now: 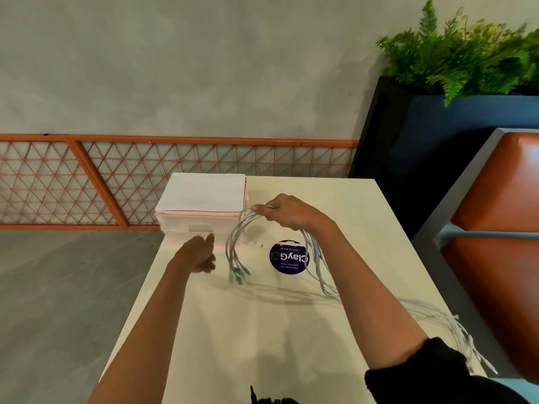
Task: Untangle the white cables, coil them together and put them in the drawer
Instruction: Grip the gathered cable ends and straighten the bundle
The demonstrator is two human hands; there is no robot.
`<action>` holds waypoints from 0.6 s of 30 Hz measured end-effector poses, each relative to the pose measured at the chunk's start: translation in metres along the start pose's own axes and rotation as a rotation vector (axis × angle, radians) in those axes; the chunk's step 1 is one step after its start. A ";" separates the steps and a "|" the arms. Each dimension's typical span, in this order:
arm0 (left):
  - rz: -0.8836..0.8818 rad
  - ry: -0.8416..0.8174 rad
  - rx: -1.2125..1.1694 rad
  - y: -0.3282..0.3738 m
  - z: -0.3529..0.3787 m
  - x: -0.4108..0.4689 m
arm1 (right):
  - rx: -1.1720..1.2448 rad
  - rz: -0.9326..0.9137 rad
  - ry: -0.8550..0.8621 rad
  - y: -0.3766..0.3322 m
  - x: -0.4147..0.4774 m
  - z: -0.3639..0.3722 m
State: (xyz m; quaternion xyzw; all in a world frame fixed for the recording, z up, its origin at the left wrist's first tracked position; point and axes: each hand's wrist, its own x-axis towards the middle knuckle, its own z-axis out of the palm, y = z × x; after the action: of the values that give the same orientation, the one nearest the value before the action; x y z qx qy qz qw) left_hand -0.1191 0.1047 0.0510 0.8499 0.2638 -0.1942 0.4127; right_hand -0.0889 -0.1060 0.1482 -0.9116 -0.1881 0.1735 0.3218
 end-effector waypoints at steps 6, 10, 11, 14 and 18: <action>0.674 -0.148 -0.267 0.053 0.002 -0.037 | -0.059 0.031 -0.077 -0.001 0.006 -0.004; 0.774 -0.242 -0.252 0.051 0.009 -0.038 | 0.023 0.043 -0.041 0.009 0.011 -0.014; 0.777 -0.264 -0.290 0.048 0.011 -0.034 | 0.063 0.037 -0.040 0.012 0.011 -0.016; 0.710 -0.354 -0.401 0.043 0.017 -0.029 | 0.172 0.008 -0.048 0.016 0.010 -0.020; 0.639 -0.378 -0.439 0.034 0.021 -0.028 | 0.273 -0.006 -0.034 0.020 0.009 -0.028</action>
State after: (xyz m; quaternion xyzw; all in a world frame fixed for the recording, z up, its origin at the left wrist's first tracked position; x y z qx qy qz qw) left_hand -0.1229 0.0621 0.0745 0.7303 -0.0582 -0.1483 0.6643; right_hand -0.0646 -0.1309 0.1544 -0.8557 -0.1708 0.2118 0.4402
